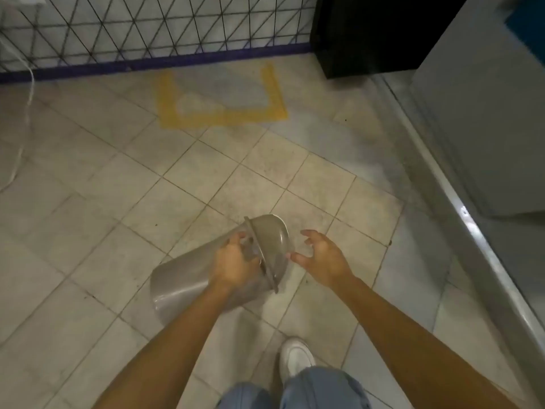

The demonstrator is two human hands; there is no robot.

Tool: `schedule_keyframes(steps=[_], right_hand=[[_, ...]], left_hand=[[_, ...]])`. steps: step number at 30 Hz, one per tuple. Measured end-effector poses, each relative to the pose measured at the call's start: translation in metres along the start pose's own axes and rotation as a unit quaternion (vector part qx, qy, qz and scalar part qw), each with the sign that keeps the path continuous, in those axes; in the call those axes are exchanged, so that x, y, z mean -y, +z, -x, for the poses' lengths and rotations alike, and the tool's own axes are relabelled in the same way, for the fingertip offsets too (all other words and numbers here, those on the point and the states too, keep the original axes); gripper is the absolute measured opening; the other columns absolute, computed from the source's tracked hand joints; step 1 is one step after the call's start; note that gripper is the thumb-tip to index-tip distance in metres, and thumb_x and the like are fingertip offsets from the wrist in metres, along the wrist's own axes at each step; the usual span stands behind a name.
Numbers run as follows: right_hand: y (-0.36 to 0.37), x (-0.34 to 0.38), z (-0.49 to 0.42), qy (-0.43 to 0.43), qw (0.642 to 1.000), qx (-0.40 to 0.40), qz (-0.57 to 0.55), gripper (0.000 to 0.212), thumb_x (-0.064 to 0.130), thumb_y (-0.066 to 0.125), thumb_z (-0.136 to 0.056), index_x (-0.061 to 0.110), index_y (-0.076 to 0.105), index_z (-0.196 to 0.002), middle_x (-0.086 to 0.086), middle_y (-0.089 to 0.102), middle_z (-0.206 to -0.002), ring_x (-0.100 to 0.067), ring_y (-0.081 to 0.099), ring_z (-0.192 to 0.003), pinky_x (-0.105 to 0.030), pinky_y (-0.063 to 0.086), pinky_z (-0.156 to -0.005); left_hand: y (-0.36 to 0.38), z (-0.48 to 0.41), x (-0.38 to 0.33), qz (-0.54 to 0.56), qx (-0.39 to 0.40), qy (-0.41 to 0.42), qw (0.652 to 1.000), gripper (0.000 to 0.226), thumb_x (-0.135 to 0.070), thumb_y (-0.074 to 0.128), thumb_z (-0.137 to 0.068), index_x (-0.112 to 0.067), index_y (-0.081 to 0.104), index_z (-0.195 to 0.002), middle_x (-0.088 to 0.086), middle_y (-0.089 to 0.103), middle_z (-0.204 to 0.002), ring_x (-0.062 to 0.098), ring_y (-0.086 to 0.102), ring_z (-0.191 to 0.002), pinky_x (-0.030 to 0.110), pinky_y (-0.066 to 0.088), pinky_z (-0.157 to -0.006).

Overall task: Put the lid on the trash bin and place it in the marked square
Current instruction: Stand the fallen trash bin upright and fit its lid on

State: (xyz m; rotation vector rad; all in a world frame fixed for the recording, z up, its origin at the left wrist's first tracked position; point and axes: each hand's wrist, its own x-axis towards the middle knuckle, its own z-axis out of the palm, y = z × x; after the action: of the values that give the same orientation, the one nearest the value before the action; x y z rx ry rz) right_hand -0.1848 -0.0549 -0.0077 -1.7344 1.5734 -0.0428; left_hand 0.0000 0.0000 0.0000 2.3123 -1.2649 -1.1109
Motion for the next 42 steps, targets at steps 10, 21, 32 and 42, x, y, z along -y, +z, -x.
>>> schedule_keyframes(steps=[10, 21, 32, 42], right_hand=[[0.055, -0.029, -0.053, -0.023, 0.999, 0.04, -0.009, 0.073, 0.046, 0.058, -0.084, 0.018, 0.027, -0.144, -0.008, 0.033, -0.149, -0.025, 0.033, -0.135, -0.034, 0.028, -0.109], [0.072, -0.037, -0.058, -0.057, 0.993, 0.035, -0.093, 0.064, 0.036, 0.064, -0.083, 0.018, 0.037, -0.138, -0.007, 0.047, -0.137, -0.026, 0.048, -0.119, -0.031, 0.039, -0.096], [0.077, -0.052, -0.058, 0.026, 0.96, 0.091, -0.263, 0.056, 0.022, 0.05, -0.092, 0.028, 0.029, -0.143, 0.001, 0.037, -0.146, -0.019, 0.034, -0.135, -0.038, 0.027, -0.112], [0.102, -0.064, -0.058, 0.128, 0.972, 0.142, -0.136, 0.065, 0.027, 0.061, -0.083, 0.006, 0.033, -0.138, -0.013, 0.048, -0.133, -0.026, 0.049, -0.115, -0.031, 0.038, -0.09]], left_hand=[[0.047, -0.059, 0.022, 0.074, -0.047, 0.003, 0.996, 0.068, -0.023, 0.072, -0.077, -0.006, 0.041, -0.134, 0.013, 0.063, -0.117, 0.027, 0.059, -0.108, 0.024, 0.041, -0.079], [0.068, -0.069, 0.022, 0.172, -0.095, -0.014, 0.98, 0.061, -0.009, 0.07, -0.071, -0.011, 0.044, -0.126, 0.014, 0.067, -0.102, 0.033, 0.066, -0.092, 0.043, 0.056, -0.079], [0.05, -0.062, 0.028, 0.225, -0.106, -0.021, 0.968, 0.062, -0.013, 0.071, -0.073, -0.016, 0.043, -0.128, 0.006, 0.06, -0.079, 0.028, 0.067, -0.078, 0.041, 0.057, -0.073], [0.007, -0.051, 0.031, 0.329, -0.087, -0.014, 0.94, 0.059, -0.005, 0.072, -0.073, -0.014, 0.048, -0.126, 0.008, 0.057, -0.082, 0.016, 0.061, -0.066, 0.022, 0.054, -0.049]])
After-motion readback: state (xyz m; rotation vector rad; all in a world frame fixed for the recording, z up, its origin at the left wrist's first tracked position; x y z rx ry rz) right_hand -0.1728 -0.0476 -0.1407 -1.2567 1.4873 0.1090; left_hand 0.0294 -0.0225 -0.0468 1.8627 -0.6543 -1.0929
